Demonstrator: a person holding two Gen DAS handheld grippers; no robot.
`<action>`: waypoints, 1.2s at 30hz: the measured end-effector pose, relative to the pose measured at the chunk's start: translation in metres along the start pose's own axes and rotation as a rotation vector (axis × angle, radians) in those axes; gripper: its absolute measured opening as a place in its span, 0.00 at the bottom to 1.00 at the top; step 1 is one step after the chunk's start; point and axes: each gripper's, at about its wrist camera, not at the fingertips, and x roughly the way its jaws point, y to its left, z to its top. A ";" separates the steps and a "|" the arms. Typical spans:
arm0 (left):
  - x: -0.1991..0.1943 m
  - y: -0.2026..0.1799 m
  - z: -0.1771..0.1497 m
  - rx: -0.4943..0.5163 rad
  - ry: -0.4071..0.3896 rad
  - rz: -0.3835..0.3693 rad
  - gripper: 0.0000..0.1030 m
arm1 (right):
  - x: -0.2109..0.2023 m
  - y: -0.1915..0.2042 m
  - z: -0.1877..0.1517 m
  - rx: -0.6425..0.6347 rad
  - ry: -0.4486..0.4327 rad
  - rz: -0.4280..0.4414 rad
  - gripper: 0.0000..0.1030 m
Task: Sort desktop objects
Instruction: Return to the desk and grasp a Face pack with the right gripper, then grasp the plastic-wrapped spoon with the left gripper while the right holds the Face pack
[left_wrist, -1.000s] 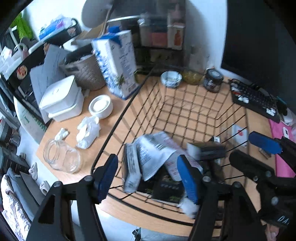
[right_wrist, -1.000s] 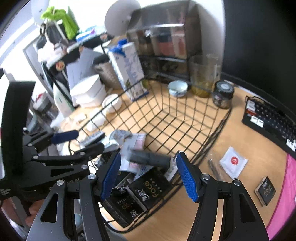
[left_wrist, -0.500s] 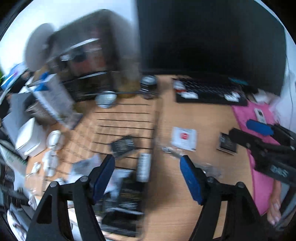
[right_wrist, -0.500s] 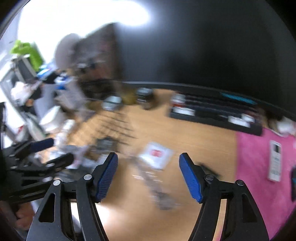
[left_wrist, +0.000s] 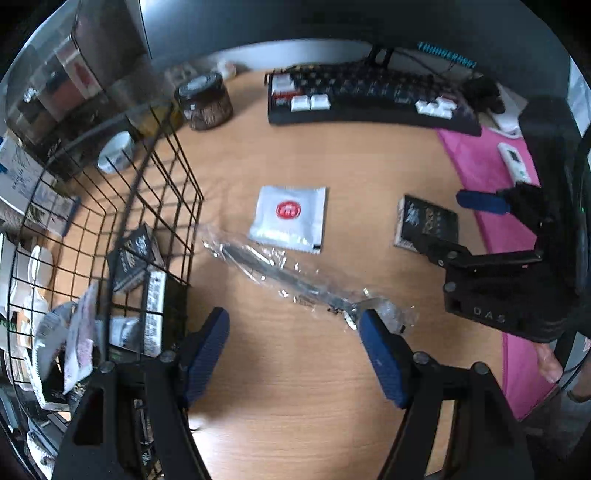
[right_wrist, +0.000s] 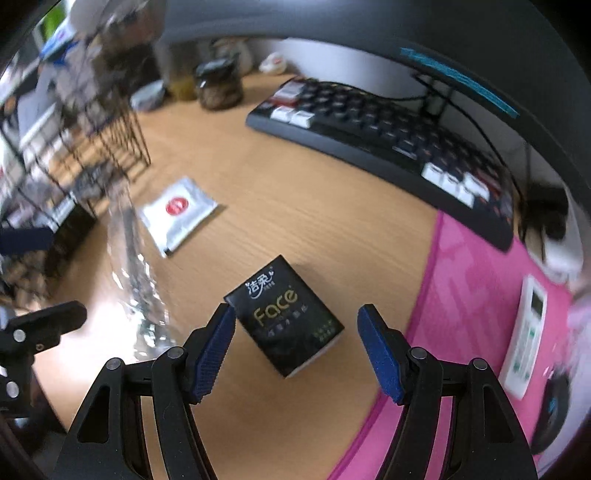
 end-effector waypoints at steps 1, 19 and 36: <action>0.003 0.000 -0.001 -0.002 0.009 0.001 0.74 | 0.006 0.003 0.000 -0.018 0.009 0.014 0.67; 0.040 -0.004 -0.018 -0.018 0.113 0.054 0.74 | -0.011 0.044 -0.027 -0.097 0.048 0.126 0.46; 0.014 -0.012 -0.049 -0.010 0.072 0.015 0.74 | -0.052 0.067 -0.080 -0.030 0.074 0.247 0.46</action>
